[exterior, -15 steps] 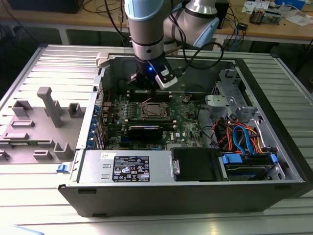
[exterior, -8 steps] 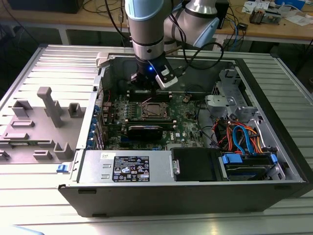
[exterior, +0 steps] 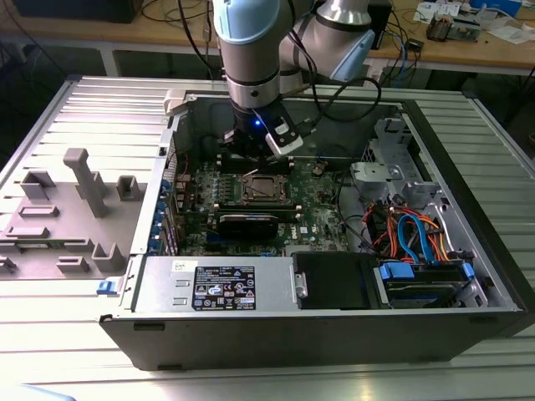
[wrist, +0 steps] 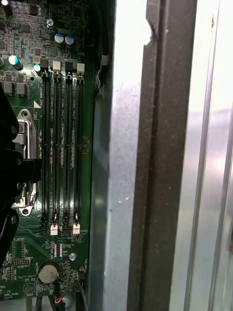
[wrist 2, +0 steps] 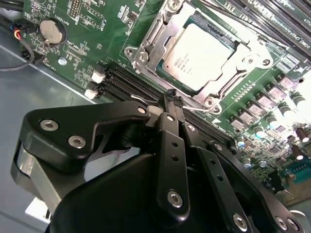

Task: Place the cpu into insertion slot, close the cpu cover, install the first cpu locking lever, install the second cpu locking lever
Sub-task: 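Install the first cpu locking lever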

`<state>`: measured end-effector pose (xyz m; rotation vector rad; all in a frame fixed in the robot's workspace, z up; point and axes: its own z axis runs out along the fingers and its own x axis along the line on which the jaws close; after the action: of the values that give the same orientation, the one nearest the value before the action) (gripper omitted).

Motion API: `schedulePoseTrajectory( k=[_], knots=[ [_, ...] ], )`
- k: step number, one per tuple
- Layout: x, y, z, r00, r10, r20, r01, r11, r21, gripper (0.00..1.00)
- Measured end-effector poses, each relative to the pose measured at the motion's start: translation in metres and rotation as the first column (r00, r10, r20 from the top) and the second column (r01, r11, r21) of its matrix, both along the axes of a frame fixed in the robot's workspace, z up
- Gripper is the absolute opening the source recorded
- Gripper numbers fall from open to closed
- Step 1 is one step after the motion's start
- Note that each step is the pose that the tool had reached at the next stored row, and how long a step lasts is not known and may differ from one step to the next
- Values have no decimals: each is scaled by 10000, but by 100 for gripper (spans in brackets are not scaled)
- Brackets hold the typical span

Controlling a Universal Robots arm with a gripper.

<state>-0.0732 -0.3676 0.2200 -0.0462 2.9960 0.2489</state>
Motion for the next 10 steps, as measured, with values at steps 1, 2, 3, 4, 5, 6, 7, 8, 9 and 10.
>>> schedulePoseTrajectory(
  k=[1, 2, 3, 4, 5, 6, 7, 8, 9, 10],
  knots=[
    [13, 0, -7, 10000, 1, 0, -1, 10000, -27, 11],
    [31, 0, -13, 10000, 1, 1, -1, 10000, -63, 11],
    [60, 0, -18, 10000, 1, 1, -1, 9999, -100, 11],
    [92, 1, -20, 10000, 2, 1, -2, 9999, -126, 11],
    [104, 4, -20, 10000, 1, 1, -1, 9999, -146, 11],
    [112, 9, -20, 10000, 1, 1, -1, 9999, -166, 11],
    [122, 21, -21, 10000, -2, 1, 2, 9998, -199, 11],
    [128, 29, -21, 10000, -2, 1, 2, 9997, -224, 11],
    [132, 40, -21, 10000, 0, 1, 0, 9997, -254, 11],
    [139, 58, -21, 10000, 2, 0, -2, 9995, -317, 11]
  ],
)
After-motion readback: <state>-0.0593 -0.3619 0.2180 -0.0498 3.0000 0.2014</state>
